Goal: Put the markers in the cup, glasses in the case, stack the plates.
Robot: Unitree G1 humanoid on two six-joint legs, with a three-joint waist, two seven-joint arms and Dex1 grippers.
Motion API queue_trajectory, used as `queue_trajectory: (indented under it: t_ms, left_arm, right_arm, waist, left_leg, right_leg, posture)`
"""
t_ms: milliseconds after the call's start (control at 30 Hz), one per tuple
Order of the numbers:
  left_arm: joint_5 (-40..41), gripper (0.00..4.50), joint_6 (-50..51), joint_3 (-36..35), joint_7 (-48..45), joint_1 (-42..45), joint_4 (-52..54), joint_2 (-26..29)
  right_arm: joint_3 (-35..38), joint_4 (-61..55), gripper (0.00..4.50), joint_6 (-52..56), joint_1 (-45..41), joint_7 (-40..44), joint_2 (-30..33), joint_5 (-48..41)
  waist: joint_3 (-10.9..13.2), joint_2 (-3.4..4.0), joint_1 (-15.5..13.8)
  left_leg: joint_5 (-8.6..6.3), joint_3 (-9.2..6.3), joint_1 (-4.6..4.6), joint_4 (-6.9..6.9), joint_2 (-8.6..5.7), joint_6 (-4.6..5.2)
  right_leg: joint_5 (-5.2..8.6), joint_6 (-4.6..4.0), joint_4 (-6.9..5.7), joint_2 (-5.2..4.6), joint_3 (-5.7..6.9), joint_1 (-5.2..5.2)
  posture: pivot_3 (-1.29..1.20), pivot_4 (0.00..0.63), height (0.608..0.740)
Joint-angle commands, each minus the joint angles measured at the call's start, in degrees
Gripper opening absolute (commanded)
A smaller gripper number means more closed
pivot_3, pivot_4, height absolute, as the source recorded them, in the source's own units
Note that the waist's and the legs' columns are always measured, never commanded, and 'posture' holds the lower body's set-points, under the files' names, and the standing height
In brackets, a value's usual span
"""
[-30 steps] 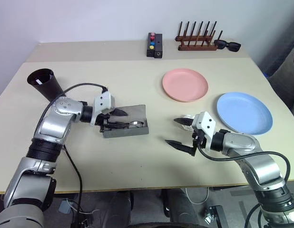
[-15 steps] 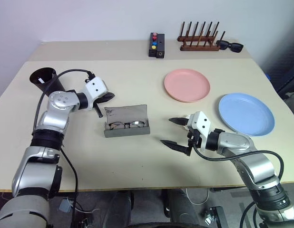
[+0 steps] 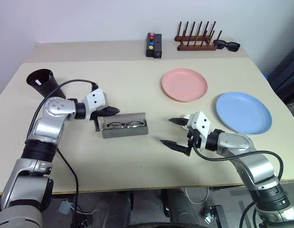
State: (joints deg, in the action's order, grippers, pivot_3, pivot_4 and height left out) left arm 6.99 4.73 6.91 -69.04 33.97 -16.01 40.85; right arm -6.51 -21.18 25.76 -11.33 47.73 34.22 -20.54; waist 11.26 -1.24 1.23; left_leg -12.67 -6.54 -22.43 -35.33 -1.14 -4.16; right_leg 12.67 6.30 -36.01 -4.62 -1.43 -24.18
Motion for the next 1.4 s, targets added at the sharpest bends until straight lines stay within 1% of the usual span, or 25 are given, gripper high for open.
queue_trajectory:
  t_ms: [33,100,233,300,400,467,600,767,900,933,967,1033,1067,1200,1233,1300,1400]
  left_arm:
    - [3.28,0.03,1.91,-1.42,-1.96,-3.18,6.45,1.21]
    - [4.73,0.03,4.13,-1.78,-1.98,-5.36,10.15,1.49]
    - [4.43,0.03,6.23,-1.58,-0.48,-8.45,14.71,2.07]
    - [4.03,0.03,6.29,-2.33,1.92,-8.95,15.46,1.31]
    - [5.06,0.03,5.31,-5.12,7.45,-7.82,15.61,-1.65]
    - [8.36,0.03,8.57,-7.06,8.75,-7.73,17.80,-3.06]
    - [15.75,0.03,12.55,-9.38,8.19,-12.55,26.18,-4.38]
    - [20.24,0.03,16.61,-9.60,9.25,-16.79,32.56,-4.83]
    - [22.57,0.03,19.16,-9.79,12.47,-18.96,36.29,-6.34]
    - [23.06,0.00,19.68,-9.83,13.14,-19.52,37.12,-6.62]
    - [23.33,0.00,20.02,-9.84,13.55,-19.83,37.63,-6.71]
    - [23.92,0.00,20.61,-9.97,14.61,-20.79,38.57,-7.08]
    - [24.15,0.00,20.76,-9.98,15.11,-21.13,38.86,-7.29]
    - [24.87,0.00,21.23,-9.29,16.32,-21.40,39.10,-7.95]
    - [24.90,0.00,21.13,-8.96,16.57,-21.31,38.95,-8.20]
    - [24.67,0.00,20.89,-8.27,16.81,-21.03,38.48,-8.65]
    - [24.34,0.00,20.42,-7.34,17.03,-20.64,37.89,-9.58]
  right_arm:
    - [0.50,-1.26,4.50,-0.75,-0.80,0.26,-0.12,-0.43]
    - [0.38,-0.86,4.50,-0.91,-1.10,0.38,-0.19,-0.32]
    - [0.11,0.27,4.50,-1.67,-2.14,0.35,-0.49,0.43]
    - [0.01,1.91,4.50,-3.04,-3.70,-0.56,-0.95,1.96]
    - [-0.24,7.49,4.50,-6.32,-8.44,-4.90,-2.47,7.36]
    - [-1.16,12.65,4.50,-8.77,-12.17,-8.05,-2.89,12.22]
    - [-4.58,28.89,4.50,-12.46,-22.69,-15.52,-4.25,22.75]
    - [-9.53,45.68,4.50,-19.63,-30.26,-19.33,-4.51,31.96]
    - [-11.24,57.16,4.50,-24.83,-34.62,-22.62,-5.16,36.31]
    - [-11.33,59.05,3.98,-25.92,-35.32,-23.25,-5.29,36.87]
    - [-11.23,60.30,3.66,-26.84,-35.76,-23.55,-5.45,37.19]
    - [-10.88,61.77,2.57,-28.60,-36.21,-23.71,-5.71,37.49]
    - [-10.79,62.08,2.16,-29.44,-36.26,-23.75,-5.71,37.68]
    - [-10.18,60.93,0.10,-31.58,-35.49,-23.81,-5.60,38.08]
    - [-9.84,60.09,0.03,-31.91,-35.11,-23.90,-5.52,37.98]
    - [-9.23,57.85,0.03,-32.34,-34.25,-24.81,-4.88,38.40]
    - [-7.91,50.43,0.03,-31.39,-31.23,-25.51,-1.70,40.04]
  waist:
    - [0.00,0.00,-0.09]
    - [0.00,0.00,-0.22]
    - [0.00,0.00,-0.24]
    - [0.00,0.00,-0.22]
    - [0.00,0.00,-0.19]
    - [0.00,0.00,-0.08]
    - [0.00,0.02,0.37]
    - [0.01,0.02,0.80]
    - [0.01,0.02,1.25]
    - [0.01,0.02,1.33]
    - [0.01,0.02,1.33]
    - [0.01,0.02,1.33]
    - [0.01,0.02,1.33]
    - [0.01,0.03,1.33]
    - [0.01,0.02,1.32]
    - [0.01,0.03,1.32]
    - [0.02,0.05,1.14]
  left_leg:
    - [0.00,0.00,-0.01,0.00,0.00,0.00]
    - [0.00,-0.01,-0.01,-0.01,0.00,0.00]
    - [0.00,0.00,-0.02,-0.02,0.00,0.00]
    - [0.00,0.00,-0.01,-0.02,0.00,0.00]
    - [0.00,0.01,0.01,-0.04,0.00,0.00]
    - [0.00,0.01,0.01,-0.05,0.00,0.00]
    - [0.00,0.02,-0.01,0.00,0.00,0.00]
    - [0.00,0.02,-0.01,0.06,-0.01,0.00]
    - [0.00,0.03,-0.01,0.05,-0.01,0.00]
    - [0.00,0.03,0.02,0.04,-0.02,0.00]
    - [0.01,0.03,0.02,0.03,-0.01,0.00]
    - [0.01,0.02,0.04,0.07,-0.01,0.00]
    - [0.01,0.02,0.04,0.07,-0.01,0.00]
    - [0.01,0.02,0.03,0.06,-0.01,0.00]
    - [0.01,0.02,0.03,0.06,-0.01,0.00]
    - [0.01,0.02,0.02,0.06,-0.01,0.00]
    - [0.01,0.02,0.02,0.06,-0.01,0.00]
  right_leg:
    - [0.00,-0.01,0.00,-0.01,0.00,0.00]
    - [0.04,-0.07,0.00,-0.01,0.00,0.00]
    - [0.10,-0.17,0.01,-0.02,0.00,0.01]
    - [0.11,-0.16,0.01,-0.02,0.00,0.01]
    - [0.13,-0.12,0.00,-0.02,0.00,0.01]
    - [0.11,-0.13,-0.01,-0.01,0.01,0.01]
    - [-0.02,-0.04,0.00,-0.02,0.00,-0.04]
    - [-0.02,-0.05,0.02,-0.02,-0.01,-0.05]
    - [-0.02,-0.05,0.02,-0.02,-0.02,-0.04]
    - [-0.02,-0.06,0.02,-0.02,-0.02,0.00]
    - [-0.02,-0.08,0.02,-0.02,-0.02,0.00]
    - [-0.01,-0.09,0.01,-0.01,-0.02,-0.01]
    - [-0.01,-0.09,0.01,-0.01,-0.02,-0.01]
    - [-0.01,-0.08,0.01,-0.01,-0.03,-0.01]
    - [-0.01,-0.08,0.01,-0.01,-0.03,-0.01]
    - [-0.01,-0.08,0.02,-0.01,-0.03,-0.01]
    - [-0.02,-0.08,0.02,-0.01,-0.03,-0.01]
  posture:
    - [0.00,0.150,0.740]
    - [0.00,0.150,0.740]
    - [0.00,0.150,0.740]
    - [0.00,0.150,0.740]
    - [0.00,0.150,0.740]
    - [0.00,0.150,0.740]
    - [0.00,0.150,0.740]
    - [0.00,0.150,0.740]
    - [0.00,0.150,0.740]
    - [0.00,0.150,0.740]
    - [0.00,0.150,0.740]
    - [0.00,0.150,0.740]
    - [0.00,0.150,0.740]
    - [0.00,0.150,0.740]
    - [0.00,0.150,0.740]
    - [0.00,0.150,0.740]
    - [0.00,0.150,0.740]
